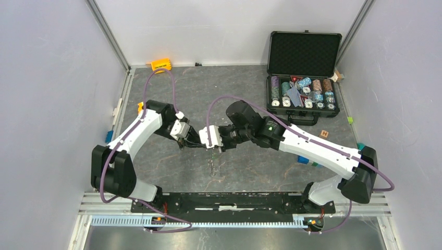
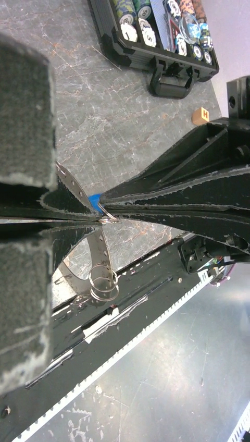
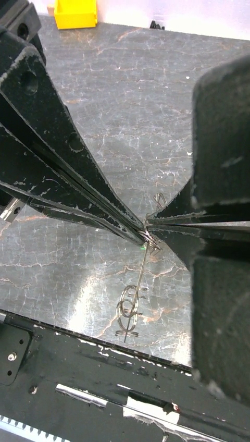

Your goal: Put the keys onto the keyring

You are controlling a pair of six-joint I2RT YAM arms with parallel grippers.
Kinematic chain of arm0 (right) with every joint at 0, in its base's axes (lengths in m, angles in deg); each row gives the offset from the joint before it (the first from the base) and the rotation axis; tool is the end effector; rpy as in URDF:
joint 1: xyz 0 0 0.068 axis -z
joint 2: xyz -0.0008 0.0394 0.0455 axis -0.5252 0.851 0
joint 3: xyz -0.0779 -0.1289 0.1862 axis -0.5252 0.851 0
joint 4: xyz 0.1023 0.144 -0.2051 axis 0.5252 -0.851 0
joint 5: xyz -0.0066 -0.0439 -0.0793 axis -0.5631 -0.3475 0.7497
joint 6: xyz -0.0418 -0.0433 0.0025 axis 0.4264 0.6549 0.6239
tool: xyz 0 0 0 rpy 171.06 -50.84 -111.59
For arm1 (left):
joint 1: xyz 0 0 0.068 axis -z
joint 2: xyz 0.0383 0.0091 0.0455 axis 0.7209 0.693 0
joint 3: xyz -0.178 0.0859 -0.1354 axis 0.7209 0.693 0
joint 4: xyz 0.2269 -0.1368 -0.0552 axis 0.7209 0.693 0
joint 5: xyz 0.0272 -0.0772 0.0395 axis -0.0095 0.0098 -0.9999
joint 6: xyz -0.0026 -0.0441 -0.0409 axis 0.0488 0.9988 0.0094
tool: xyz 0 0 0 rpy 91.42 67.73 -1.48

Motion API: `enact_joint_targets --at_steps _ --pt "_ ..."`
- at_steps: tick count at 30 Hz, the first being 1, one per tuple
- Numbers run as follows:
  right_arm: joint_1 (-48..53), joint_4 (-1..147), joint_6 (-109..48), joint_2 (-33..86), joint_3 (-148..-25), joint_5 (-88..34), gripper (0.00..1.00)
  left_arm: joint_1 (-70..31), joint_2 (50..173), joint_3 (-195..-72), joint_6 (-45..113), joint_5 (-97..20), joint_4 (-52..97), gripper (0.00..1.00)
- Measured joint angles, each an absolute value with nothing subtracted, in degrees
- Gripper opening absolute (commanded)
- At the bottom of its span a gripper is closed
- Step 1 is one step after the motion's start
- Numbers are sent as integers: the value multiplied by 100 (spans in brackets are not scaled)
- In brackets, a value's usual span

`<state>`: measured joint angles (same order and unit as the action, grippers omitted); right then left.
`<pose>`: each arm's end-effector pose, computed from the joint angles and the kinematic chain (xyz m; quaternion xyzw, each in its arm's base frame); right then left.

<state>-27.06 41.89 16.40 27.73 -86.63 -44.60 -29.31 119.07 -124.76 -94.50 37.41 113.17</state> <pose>0.1592 0.2989 0.3040 -0.7276 0.4980 0.2625 0.3921 0.2046 -0.1082 0.2371 0.6340 0.3835 -0.5133 0.4330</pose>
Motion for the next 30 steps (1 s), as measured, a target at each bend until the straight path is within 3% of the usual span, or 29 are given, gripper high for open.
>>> enact_joint_targets --at_steps 21,23,28,29,30 --pt "-2463 4445 1172 2605 -8510 -3861 0 -3106 12133 -12758 -9450 3944 11350 2" --pt "-2363 4565 1205 2583 -8407 -3896 9 -3172 12133 -12744 -9450 3944 11356 2" --pt "-1700 4849 1353 2268 -7513 -4340 44 -3602 12133 -12727 -9450 3944 11378 2" --pt "-1587 4900 1371 2196 -7299 -4418 56 -3694 12130 -12736 -9450 3944 11385 2" --pt "-1469 5046 1412 2081 -6785 -4652 59 -3860 12122 -12834 -9450 3944 11385 2"
